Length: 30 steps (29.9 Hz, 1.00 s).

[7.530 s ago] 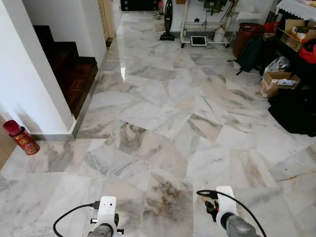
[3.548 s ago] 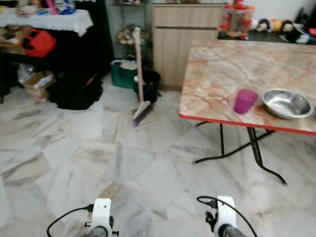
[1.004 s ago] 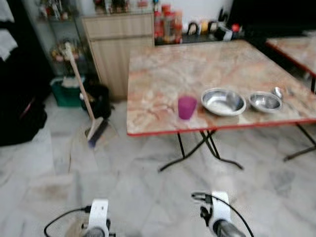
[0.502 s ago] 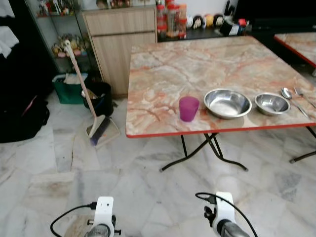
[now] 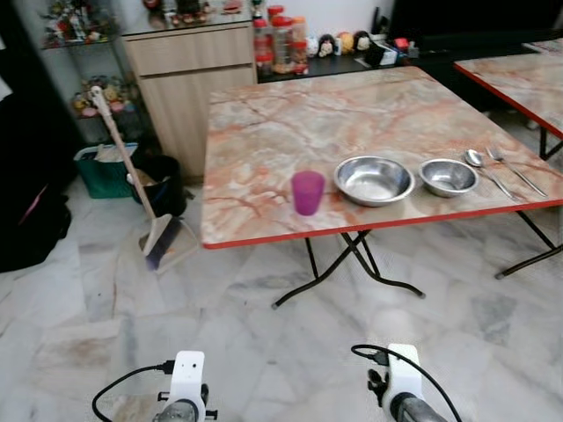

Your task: Setting the table

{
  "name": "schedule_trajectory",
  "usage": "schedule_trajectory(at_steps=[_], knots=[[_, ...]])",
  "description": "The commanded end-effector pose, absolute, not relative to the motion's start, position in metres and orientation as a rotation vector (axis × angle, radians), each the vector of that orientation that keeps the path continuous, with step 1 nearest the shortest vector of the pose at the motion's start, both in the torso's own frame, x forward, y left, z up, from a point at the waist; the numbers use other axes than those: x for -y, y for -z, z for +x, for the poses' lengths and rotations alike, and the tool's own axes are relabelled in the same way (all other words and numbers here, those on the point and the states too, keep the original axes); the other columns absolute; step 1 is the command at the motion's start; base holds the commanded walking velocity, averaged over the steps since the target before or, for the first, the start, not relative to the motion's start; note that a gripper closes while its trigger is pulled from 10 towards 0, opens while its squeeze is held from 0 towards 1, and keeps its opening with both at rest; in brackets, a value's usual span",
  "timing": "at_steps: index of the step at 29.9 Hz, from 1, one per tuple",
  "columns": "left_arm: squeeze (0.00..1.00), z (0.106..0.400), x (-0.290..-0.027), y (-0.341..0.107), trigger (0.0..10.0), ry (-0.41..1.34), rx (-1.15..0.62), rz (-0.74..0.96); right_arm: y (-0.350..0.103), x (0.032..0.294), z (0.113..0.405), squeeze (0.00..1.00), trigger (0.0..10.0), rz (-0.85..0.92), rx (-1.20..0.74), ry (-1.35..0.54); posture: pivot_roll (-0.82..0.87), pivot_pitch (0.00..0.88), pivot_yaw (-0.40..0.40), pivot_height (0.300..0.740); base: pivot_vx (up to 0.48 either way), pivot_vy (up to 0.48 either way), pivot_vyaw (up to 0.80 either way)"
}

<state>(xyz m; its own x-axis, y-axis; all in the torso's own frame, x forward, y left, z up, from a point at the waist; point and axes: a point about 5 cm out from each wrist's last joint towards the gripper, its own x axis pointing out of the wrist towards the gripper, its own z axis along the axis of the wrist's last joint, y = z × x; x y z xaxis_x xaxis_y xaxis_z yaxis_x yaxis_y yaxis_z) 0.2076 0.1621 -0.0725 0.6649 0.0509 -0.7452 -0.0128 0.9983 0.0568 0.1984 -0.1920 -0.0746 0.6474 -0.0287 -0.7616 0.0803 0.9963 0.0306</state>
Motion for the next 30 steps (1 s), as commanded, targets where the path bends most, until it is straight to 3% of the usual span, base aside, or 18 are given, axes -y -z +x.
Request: schedule_trajectory(at_steps=[1, 9, 16, 30], knots=[[0.00, 0.204, -0.168, 0.074, 10.0, -0.036, -0.850, 0.068, 0.073, 0.184, 0.203, 0.00, 10.0, 0.065, -0.848, 0.036, -0.14, 0.000, 0.024, 0.740, 0.000, -0.289, 0.00], [0.00, 0.204, -0.164, 0.074, 10.0, -0.030, -0.850, 0.060, 0.072, 0.189, 0.203, 0.00, 10.0, 0.025, -0.836, 0.038, -0.14, 0.000, 0.019, 0.740, 0.000, -0.283, 0.00], [0.00, 0.204, -0.163, 0.074, 10.0, -0.026, -0.844, 0.048, 0.072, 0.191, 0.201, 0.00, 10.0, 0.037, -0.835, 0.046, -0.15, 0.000, 0.017, 0.740, 0.000, -0.282, 0.70], [0.00, 0.207, -0.157, 0.073, 10.0, -0.004, -0.821, 0.023, 0.072, 0.193, 0.201, 0.00, 10.0, 0.044, -0.834, 0.051, -0.15, 0.000, 0.013, 0.740, 0.000, -0.274, 0.00]])
